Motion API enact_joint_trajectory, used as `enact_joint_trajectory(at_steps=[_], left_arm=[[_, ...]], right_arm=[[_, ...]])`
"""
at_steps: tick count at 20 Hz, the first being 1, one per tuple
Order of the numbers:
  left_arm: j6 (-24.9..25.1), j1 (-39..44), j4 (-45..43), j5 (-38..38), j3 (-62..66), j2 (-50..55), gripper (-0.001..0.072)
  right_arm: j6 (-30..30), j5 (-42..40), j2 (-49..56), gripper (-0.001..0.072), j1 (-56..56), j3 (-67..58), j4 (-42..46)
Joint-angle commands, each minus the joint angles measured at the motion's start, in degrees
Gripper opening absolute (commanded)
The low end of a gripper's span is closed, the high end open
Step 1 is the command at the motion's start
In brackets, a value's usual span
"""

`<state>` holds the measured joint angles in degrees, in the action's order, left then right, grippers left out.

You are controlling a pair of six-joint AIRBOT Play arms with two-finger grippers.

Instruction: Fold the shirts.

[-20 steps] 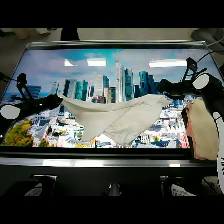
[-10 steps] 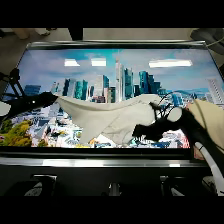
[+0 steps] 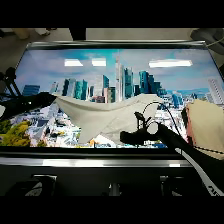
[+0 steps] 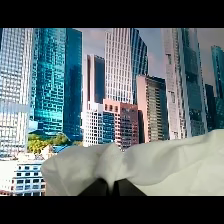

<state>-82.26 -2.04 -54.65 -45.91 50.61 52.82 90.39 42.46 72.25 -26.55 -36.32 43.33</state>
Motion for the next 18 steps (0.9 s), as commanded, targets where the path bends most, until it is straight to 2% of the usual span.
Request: enact_joint_trajectory(at_steps=[1,5,7,8,10,11,12,15,18], left_arm=[[0.6,-0.4,-0.3,-0.1,0.7,-1.2,0.0031],[1.3,-3.5,-0.5,-0.2,13.4,-3.8,0.0030],[1.2,-6.1,-2.1,-0.2,25.9,-5.7,0.0030],[-0.3,-7.6,-5.5,-0.2,32.5,-6.4,0.0029],[-14.0,-10.9,-20.0,-2.6,44.5,-7.4,0.0029],[-20.5,-12.1,-24.5,-6.3,48.8,-7.6,0.0030],[-22.1,-12.2,-24.8,-10.1,51.4,-8.0,0.0030],[-19.6,-9.2,-21.9,-15.7,52.0,-9.6,0.0030],[-18.0,-8.3,-25.5,-20.4,51.9,-10.1,0.0030]], right_arm=[[-0.5,-3.0,0.3,0.0019,0.5,-5.0,0.2],[-0.5,16.0,-9.6,0.0017,8.3,-24.7,20.7],[-0.2,20.2,-18.4,0.0017,13.2,-37.9,26.4],[1.1,20.3,-22.8,0.0017,15.7,-44.8,29.1],[5.9,19.6,-29.7,0.0017,18.9,-55.1,34.2],[9.1,19.2,-32.4,0.0017,19.6,-58.1,34.7],[11.2,19.2,-34.4,0.0017,19.6,-59.2,34.4],[12.9,22.1,-36.8,0.0017,19.5,-59.3,33.3],[12.9,28.6,-36.0,0.0017,19.5,-59.3,35.6]])
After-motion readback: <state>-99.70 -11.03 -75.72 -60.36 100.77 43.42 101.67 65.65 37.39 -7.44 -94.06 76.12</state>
